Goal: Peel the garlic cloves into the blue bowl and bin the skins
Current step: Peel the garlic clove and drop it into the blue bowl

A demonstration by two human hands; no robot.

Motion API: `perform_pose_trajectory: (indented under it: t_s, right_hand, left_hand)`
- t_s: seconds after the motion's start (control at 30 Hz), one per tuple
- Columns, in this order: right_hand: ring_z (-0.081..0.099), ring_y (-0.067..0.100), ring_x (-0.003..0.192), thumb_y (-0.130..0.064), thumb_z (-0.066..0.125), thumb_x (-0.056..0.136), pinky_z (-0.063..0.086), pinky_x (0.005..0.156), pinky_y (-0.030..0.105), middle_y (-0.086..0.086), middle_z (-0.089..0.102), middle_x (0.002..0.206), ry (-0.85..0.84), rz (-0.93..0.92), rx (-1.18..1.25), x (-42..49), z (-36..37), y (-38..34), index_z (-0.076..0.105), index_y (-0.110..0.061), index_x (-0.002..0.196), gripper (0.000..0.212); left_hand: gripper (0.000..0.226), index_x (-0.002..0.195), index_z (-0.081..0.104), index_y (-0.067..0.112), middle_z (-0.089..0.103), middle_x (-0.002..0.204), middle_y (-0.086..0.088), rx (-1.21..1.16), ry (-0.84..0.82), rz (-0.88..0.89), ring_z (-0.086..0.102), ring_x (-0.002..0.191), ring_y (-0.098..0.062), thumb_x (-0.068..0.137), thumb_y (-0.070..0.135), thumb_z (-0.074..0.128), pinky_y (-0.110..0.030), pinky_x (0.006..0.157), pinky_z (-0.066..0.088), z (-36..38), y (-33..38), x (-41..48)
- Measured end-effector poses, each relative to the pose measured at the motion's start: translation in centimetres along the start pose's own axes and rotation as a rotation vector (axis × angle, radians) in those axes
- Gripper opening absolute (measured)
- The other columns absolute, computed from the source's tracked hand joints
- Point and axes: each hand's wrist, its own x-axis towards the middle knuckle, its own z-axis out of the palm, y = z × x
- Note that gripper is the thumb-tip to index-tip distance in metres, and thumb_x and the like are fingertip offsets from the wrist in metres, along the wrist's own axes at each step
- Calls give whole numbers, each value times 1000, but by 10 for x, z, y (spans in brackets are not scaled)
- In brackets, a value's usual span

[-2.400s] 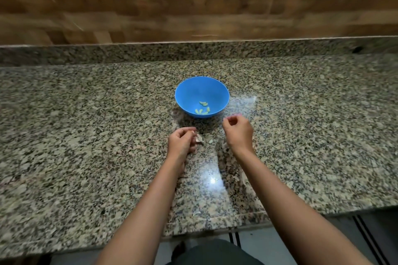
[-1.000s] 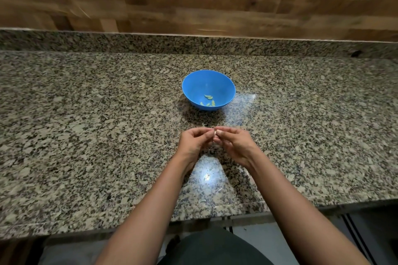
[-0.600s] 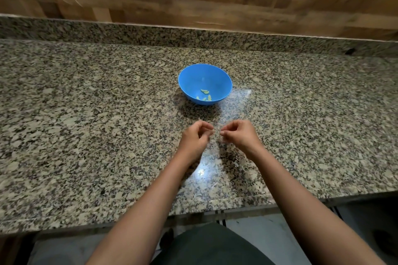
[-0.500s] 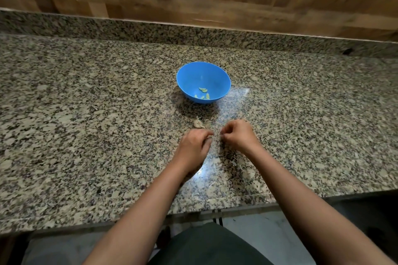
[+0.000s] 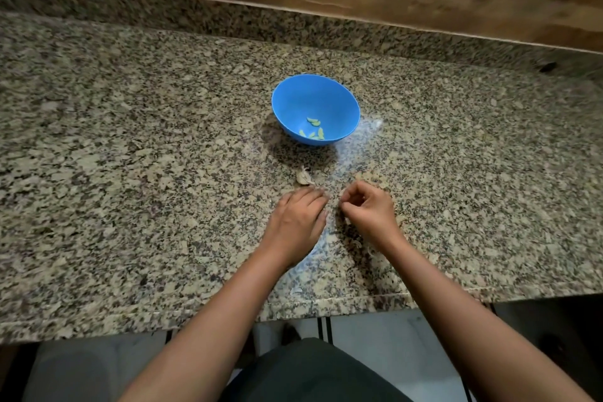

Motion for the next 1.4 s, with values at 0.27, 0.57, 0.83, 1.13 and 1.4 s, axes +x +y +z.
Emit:
perform_pose_trajectory:
  t_s: [0.27, 0.57, 0.83, 1.13, 1.4]
  right_hand:
    - [59, 15, 75, -3, 62, 81, 51, 71, 29, 3, 65, 82, 37, -110, -89, -2, 7, 10, 66, -10, 85, 10]
    - [64, 15, 84, -1, 59, 88, 54, 86, 34, 6, 68, 90, -32, 147, 11, 0, 2, -4, 67, -6, 95, 11]
    - [65, 18, 88, 2, 55, 89, 55, 82, 33, 13, 66, 96, 8, 89, -103, -4, 0, -3, 64, -2, 92, 11]
    - [57, 16, 85, 7, 52, 87, 51, 84, 25, 5, 58, 90, 38, -96, -252, -10, 6, 6, 61, -4, 84, 15]
    - [53, 13, 58, 2, 59, 86, 47, 51, 17, 8, 63, 72, -62, 275, 743, -12, -3, -6, 66, 1, 91, 9]
  left_hand:
    - [44, 120, 62, 15, 62, 124, 1, -30, -15, -22, 52, 121, -18, 92, 34, 33, -39, 100, 37, -3, 0, 1]
    - [35, 126, 57, 16, 56, 133, 1, -49, -12, -13, 44, 129, -15, 96, 26, 43, -34, 107, 27, -2, -2, 0]
    - [40, 137, 46, 19, 43, 144, 6, -48, -38, -22, 31, 137, -10, 99, 28, 37, -28, 113, 13, -4, 1, -3]
    - [38, 134, 50, 18, 48, 140, 4, -66, 0, -13, 35, 135, -11, 98, 26, 40, -30, 114, 19, -1, -1, -4]
    - [13, 100, 68, 18, 68, 95, 4, -719, 95, -397, 62, 90, -9, 90, 23, 62, -20, 79, 52, -14, 26, 17]
